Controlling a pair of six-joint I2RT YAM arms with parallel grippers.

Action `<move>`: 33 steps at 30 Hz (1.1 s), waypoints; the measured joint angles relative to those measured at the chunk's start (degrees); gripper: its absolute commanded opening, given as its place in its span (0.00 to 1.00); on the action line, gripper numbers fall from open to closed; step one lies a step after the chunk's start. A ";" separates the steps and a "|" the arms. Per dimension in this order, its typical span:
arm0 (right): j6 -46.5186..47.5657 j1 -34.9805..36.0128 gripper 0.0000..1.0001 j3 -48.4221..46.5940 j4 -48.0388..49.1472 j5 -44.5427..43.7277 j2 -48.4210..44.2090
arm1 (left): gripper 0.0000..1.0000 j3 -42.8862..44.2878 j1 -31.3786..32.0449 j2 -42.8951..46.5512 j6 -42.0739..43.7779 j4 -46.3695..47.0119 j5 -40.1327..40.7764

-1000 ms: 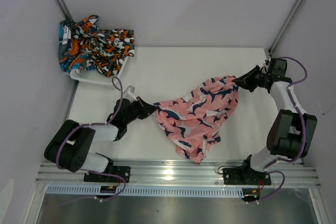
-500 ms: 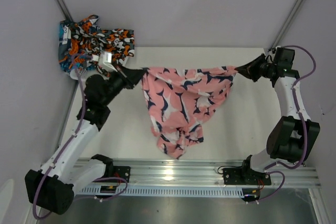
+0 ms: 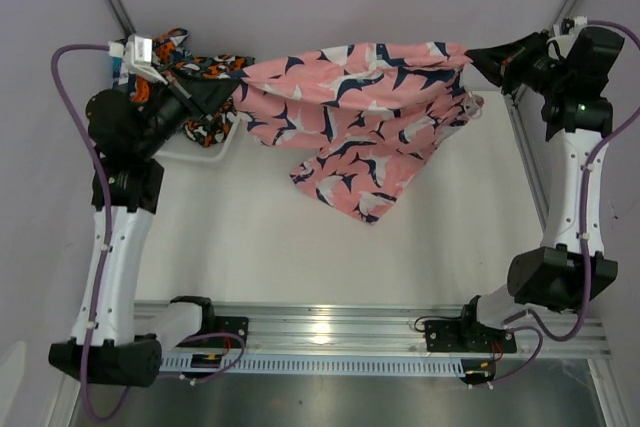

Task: Fold and stack the shorts
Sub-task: Flatten the shorts out

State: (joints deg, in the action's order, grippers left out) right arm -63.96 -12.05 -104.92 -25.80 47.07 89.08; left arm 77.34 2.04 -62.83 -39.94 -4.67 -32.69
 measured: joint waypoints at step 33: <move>-15.80 -1.46 0.00 21.92 -1.05 1.01 -25.83 | 0.00 10.40 -0.22 2.10 4.44 -11.76 -3.48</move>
State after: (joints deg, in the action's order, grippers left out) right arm -79.77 -13.52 -83.00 -26.85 48.07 63.24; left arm 87.74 1.83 -60.73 -35.51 -16.43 -36.16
